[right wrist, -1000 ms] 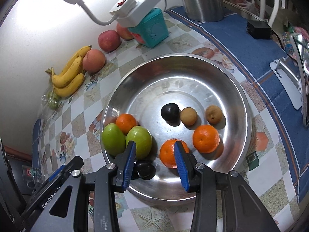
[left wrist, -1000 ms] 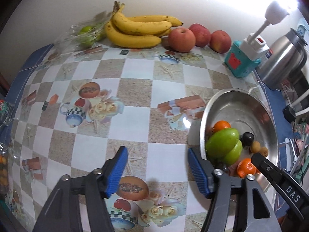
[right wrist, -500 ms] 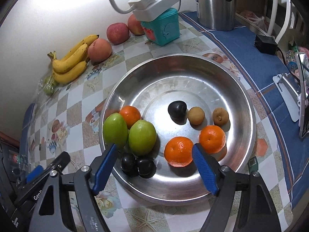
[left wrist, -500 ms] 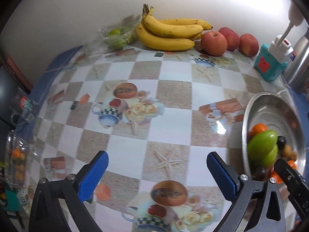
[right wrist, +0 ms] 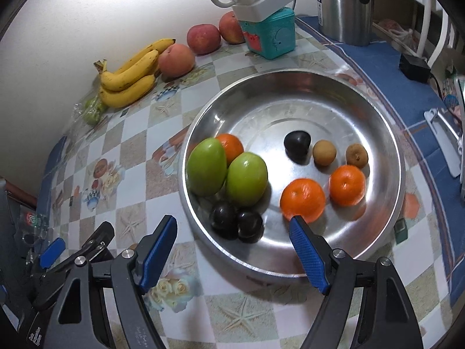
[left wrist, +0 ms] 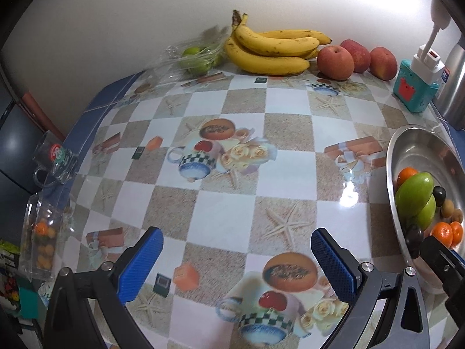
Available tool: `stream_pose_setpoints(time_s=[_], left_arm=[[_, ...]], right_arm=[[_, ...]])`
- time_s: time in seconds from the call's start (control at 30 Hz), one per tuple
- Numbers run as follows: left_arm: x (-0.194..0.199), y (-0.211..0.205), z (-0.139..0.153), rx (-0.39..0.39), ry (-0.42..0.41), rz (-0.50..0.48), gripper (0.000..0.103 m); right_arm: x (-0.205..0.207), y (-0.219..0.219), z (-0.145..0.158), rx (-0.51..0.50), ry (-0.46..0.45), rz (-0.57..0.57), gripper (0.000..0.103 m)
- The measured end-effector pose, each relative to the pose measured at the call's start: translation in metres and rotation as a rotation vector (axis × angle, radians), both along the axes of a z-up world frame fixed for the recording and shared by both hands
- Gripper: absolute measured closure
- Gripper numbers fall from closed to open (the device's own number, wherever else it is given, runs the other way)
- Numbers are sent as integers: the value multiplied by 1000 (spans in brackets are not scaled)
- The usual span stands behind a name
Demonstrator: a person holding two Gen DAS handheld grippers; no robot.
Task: Organize fruits
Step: 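Withdraw both open tools from the steel plate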
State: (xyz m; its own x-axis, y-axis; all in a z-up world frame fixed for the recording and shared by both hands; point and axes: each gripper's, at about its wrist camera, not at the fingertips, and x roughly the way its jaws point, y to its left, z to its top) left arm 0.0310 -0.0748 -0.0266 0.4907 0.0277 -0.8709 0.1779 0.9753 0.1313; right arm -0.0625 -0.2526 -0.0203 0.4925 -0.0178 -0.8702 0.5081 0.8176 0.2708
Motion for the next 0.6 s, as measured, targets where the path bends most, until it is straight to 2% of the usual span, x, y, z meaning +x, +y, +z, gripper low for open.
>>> stream_pose_setpoints(time_s=[0.23,0.6], left_arm=[[-13,16,5,-18,9,12,0],[-34,36,10,15,3,25,0]], right_arm=[[-14,8,4,-5,-13,1,23],[-29,28,3,-46,19,38,23]])
